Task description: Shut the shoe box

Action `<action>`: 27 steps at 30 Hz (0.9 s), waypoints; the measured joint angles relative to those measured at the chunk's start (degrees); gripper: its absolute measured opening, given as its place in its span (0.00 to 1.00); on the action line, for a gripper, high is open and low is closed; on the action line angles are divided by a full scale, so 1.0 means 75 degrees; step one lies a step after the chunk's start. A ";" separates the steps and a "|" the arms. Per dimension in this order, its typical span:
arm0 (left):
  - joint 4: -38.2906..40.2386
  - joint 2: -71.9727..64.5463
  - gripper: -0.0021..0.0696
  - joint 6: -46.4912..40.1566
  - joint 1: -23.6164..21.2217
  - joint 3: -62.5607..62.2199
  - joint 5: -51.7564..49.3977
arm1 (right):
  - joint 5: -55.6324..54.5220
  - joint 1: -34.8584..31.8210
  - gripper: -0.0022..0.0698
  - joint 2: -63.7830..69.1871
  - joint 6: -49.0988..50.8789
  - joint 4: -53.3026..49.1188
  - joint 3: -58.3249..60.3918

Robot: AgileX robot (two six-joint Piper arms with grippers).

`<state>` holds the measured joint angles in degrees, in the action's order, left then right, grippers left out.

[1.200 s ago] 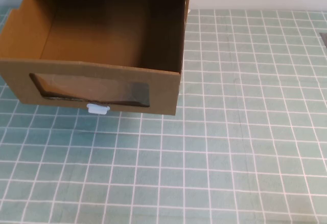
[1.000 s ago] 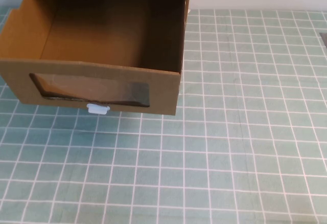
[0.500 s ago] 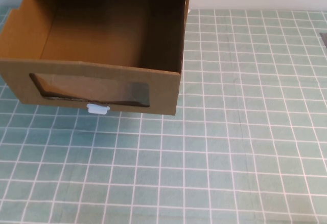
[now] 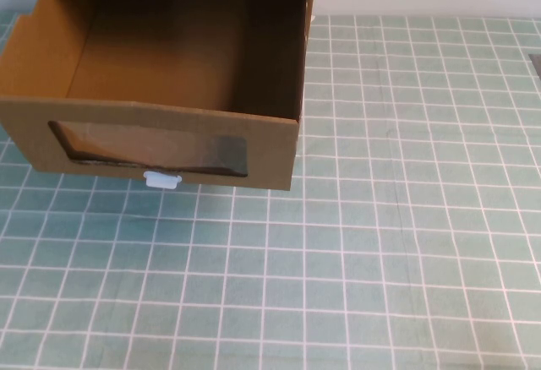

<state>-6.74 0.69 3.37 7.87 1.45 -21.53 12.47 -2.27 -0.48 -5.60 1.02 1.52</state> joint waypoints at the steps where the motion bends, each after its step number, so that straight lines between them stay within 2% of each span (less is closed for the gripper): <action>1: 0.0000 0.0000 0.02 0.0000 0.0000 0.0000 0.0000 | 0.0030 0.0000 0.01 0.0000 0.0000 0.0000 0.0000; 9: 0.0000 0.0000 0.02 0.0000 0.0000 0.0000 0.0045 | 0.0488 0.0000 0.01 0.0000 0.0000 0.0000 0.0000; 13: -0.0017 0.0000 0.02 0.0000 0.0000 0.0014 0.0548 | -0.0026 0.0000 0.01 0.0000 0.0000 0.0000 0.0000; 19: -0.0017 0.0000 0.02 0.0000 0.0000 0.0013 0.2676 | -0.2130 0.0000 0.01 0.0000 0.0000 0.0000 0.0000; 24: -0.0017 0.0000 0.02 0.0000 0.0000 0.0013 0.5216 | -0.4534 0.0000 0.01 0.0000 0.0000 0.0000 0.0000; 27: -0.0034 0.0000 0.02 0.0000 0.0000 0.0013 0.6435 | -0.5462 0.0000 0.01 0.0000 0.0000 0.0000 0.0000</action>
<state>-7.00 0.69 3.37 7.87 1.55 26.73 -28.50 -2.27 -0.48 -5.60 1.02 1.52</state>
